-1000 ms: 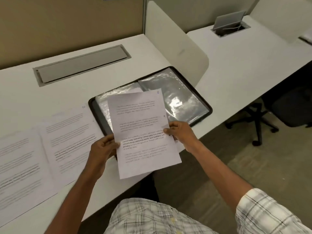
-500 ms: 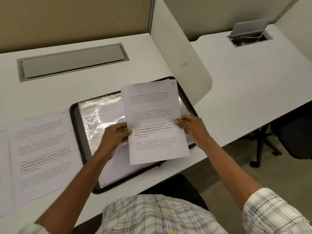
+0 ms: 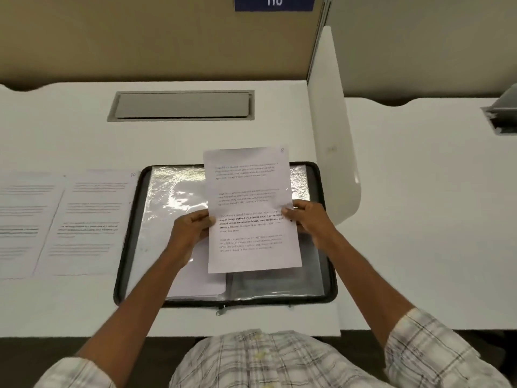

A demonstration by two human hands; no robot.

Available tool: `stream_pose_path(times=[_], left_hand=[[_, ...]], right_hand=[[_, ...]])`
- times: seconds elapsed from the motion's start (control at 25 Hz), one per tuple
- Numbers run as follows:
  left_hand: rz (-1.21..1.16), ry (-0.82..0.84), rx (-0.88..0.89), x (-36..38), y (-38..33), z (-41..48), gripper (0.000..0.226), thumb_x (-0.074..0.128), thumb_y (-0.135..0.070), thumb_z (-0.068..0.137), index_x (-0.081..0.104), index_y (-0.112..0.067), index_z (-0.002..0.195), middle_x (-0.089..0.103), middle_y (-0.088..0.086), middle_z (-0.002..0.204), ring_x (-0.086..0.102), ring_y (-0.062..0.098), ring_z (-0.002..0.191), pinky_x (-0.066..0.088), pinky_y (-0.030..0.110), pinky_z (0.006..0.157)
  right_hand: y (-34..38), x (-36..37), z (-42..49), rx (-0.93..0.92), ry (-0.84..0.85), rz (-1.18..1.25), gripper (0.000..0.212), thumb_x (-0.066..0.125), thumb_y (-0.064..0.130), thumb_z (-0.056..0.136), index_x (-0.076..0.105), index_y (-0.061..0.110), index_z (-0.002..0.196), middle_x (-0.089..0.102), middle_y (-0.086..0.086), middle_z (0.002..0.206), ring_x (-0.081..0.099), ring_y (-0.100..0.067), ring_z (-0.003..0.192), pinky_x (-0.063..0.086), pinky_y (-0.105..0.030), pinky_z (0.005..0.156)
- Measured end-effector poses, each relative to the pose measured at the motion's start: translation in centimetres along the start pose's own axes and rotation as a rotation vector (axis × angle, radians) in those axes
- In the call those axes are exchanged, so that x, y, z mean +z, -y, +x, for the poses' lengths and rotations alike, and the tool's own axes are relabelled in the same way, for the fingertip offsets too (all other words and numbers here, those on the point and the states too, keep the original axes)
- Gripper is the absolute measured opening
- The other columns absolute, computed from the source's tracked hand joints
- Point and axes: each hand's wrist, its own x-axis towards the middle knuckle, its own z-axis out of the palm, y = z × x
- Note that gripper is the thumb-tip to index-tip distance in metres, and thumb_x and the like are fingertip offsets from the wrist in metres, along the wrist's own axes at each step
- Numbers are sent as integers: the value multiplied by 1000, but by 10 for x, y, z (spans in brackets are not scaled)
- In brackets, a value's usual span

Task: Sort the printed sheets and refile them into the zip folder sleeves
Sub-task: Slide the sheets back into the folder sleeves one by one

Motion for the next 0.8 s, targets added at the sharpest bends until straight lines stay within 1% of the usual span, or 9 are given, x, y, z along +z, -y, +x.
stream_pose_path(times=[0.12, 0.24, 0.32, 0.36, 0.44, 0.52, 0.6, 0.72, 0.8], left_hand=[[-41, -103, 38, 11, 4, 6, 23, 68, -5, 97, 73, -7, 119, 79, 11, 106, 77, 21, 89, 62, 27, 73], [-118, -324, 108, 21, 17, 11, 14, 66, -8, 99, 75, -10, 110, 78, 11, 94, 72, 21, 82, 62, 30, 77], [9, -449, 216, 32, 25, 11, 14, 63, -12, 102, 75, -14, 108, 77, 7, 91, 70, 19, 80, 63, 31, 79], [140, -458, 281, 38, 29, 11, 14, 63, -14, 102, 75, -16, 109, 77, 4, 92, 70, 17, 80, 63, 33, 80], [340, -394, 373, 49, 33, 14, 15, 64, -16, 101, 75, -19, 111, 76, -3, 98, 70, 11, 84, 62, 35, 83], [436, -290, 425, 58, 34, 17, 17, 62, -12, 101, 74, -21, 110, 73, -8, 104, 68, 7, 95, 59, 33, 90], [625, -180, 545, 62, 35, 17, 22, 60, -10, 100, 73, -23, 112, 70, -11, 109, 62, 7, 106, 52, 29, 97], [948, -50, 856, 67, 27, 35, 28, 59, -16, 98, 72, -17, 123, 69, 0, 126, 60, 17, 118, 49, 34, 102], [1123, 19, 927, 79, 17, 57, 39, 57, -22, 101, 64, -11, 137, 63, 8, 140, 58, 26, 126, 49, 41, 105]], right_hand=[[14, -2, 15, -16, -38, 43, 24, 74, 5, 91, 72, 2, 115, 77, -10, 106, 75, -14, 79, 59, -22, 63], [30, -1, 31, -69, -104, 105, 11, 73, 5, 91, 76, 11, 100, 78, -1, 94, 74, -14, 79, 58, -20, 63], [41, 2, 42, -77, -161, 132, 11, 73, 6, 92, 74, 16, 95, 77, 4, 88, 73, -9, 72, 57, -19, 59], [45, 3, 47, -76, -183, 148, 11, 73, 7, 92, 73, 16, 96, 76, 4, 89, 73, -8, 71, 56, -19, 59], [52, 5, 59, -81, -217, 181, 11, 73, 7, 92, 73, 13, 102, 76, 0, 94, 72, -11, 74, 58, -20, 60], [62, 7, 74, -98, -274, 206, 17, 73, 7, 92, 72, 8, 110, 76, -2, 96, 73, -16, 78, 61, -24, 64], [75, 9, 91, -102, -309, 236, 23, 74, 8, 92, 72, 7, 115, 77, -4, 101, 74, -20, 84, 62, -28, 68], [94, 14, 113, -120, -332, 251, 22, 72, 4, 92, 71, 7, 114, 76, -5, 100, 73, -20, 83, 62, -29, 68], [104, 18, 126, -140, -342, 269, 18, 70, 3, 93, 70, 9, 110, 75, -4, 97, 72, -17, 78, 62, -29, 67]])
